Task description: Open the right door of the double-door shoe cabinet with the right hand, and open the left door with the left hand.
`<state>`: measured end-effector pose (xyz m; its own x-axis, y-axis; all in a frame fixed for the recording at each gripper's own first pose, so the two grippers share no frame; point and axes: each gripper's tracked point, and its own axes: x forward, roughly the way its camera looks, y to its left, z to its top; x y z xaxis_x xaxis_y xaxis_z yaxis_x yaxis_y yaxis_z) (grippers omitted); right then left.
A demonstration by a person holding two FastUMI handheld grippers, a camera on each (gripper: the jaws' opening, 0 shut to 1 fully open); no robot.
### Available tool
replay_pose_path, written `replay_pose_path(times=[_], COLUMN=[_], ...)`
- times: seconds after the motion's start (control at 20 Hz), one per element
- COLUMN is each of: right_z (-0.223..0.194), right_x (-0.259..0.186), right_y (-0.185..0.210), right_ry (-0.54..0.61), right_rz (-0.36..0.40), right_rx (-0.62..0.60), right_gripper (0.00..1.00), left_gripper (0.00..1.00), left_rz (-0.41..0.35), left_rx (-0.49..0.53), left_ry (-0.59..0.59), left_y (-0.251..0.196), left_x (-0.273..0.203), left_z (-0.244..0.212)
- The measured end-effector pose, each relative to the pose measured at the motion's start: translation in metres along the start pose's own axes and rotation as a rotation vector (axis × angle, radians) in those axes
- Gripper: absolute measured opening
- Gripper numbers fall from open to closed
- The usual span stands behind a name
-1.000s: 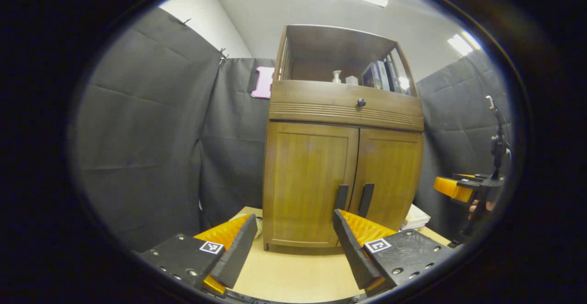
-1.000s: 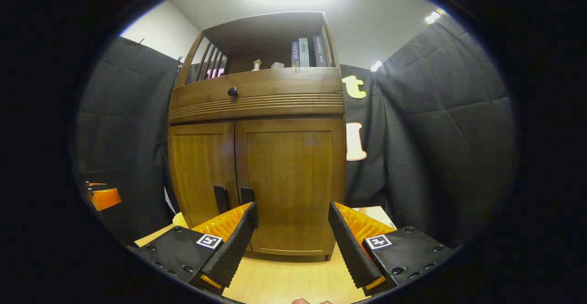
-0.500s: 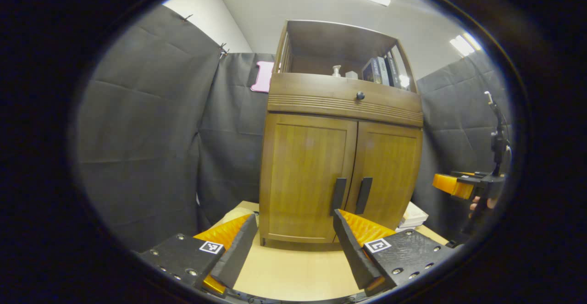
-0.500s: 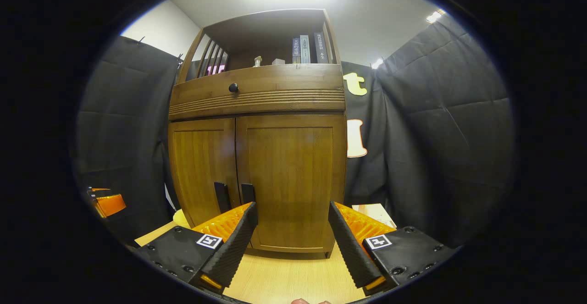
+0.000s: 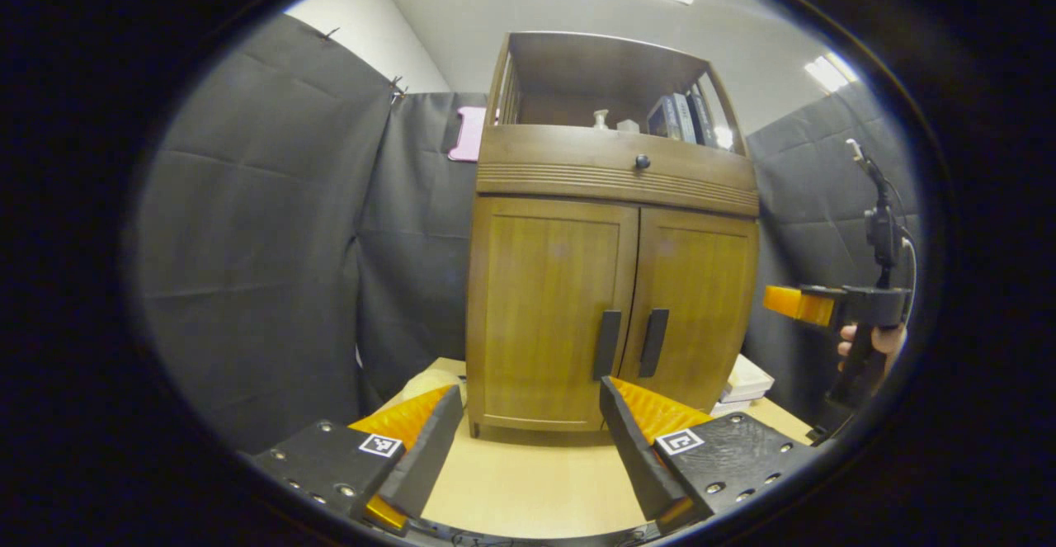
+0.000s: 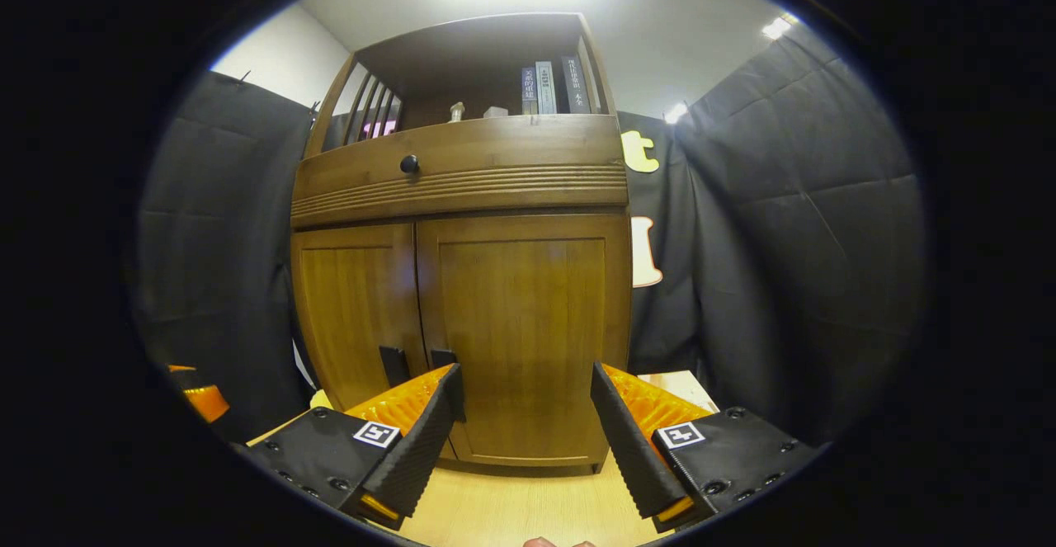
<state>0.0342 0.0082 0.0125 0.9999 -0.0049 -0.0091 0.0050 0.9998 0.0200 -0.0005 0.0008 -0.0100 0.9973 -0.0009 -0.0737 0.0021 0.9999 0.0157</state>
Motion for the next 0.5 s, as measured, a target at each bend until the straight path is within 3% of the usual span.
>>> replay_pose_path(times=[0.5], right_z=[0.002], right_x=[0.064], right_y=[0.047], right_ry=[-0.013], right_rz=[0.081], right_rx=[-0.055], right_gripper=[0.97], left_gripper=[0.96], left_rz=[0.068], left_rx=[-0.021], left_ry=[0.038], left_y=[0.007], left_x=[0.002], left_z=[-0.007])
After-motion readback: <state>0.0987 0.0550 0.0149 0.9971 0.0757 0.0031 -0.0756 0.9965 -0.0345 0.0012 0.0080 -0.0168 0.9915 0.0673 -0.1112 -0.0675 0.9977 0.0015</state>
